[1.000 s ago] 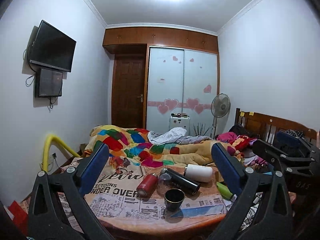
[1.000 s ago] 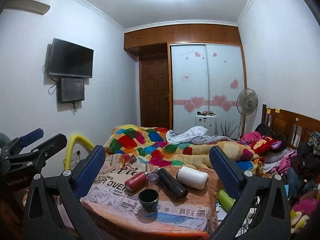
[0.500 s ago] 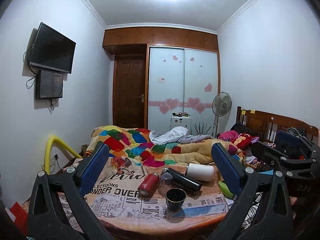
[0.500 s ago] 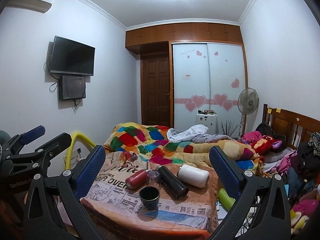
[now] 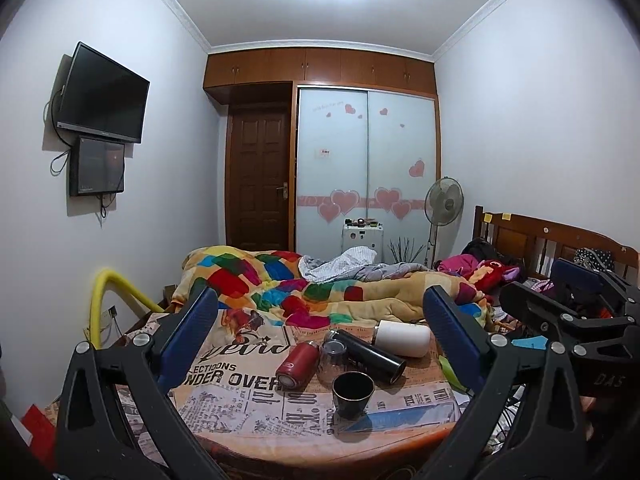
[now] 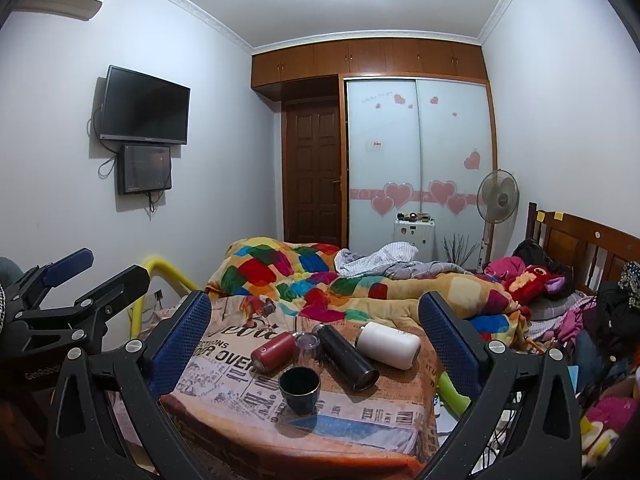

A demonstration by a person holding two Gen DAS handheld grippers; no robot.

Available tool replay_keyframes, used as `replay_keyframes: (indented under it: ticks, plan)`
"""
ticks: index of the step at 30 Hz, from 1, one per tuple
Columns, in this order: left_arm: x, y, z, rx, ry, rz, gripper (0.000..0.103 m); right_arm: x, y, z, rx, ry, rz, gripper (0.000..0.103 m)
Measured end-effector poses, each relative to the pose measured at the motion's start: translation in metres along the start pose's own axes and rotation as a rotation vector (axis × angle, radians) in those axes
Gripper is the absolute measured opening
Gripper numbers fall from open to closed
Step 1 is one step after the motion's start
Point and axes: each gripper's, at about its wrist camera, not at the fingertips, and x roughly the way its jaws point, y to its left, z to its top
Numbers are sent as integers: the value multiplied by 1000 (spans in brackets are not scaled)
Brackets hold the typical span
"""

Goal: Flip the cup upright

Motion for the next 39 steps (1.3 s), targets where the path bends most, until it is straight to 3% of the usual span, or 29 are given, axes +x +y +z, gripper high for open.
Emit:
replay_keyframes:
  ticks: [39]
  plan:
    - [9,2,-6,-24,28,-9,103,-1,-3,-1,1,10,-8,103]
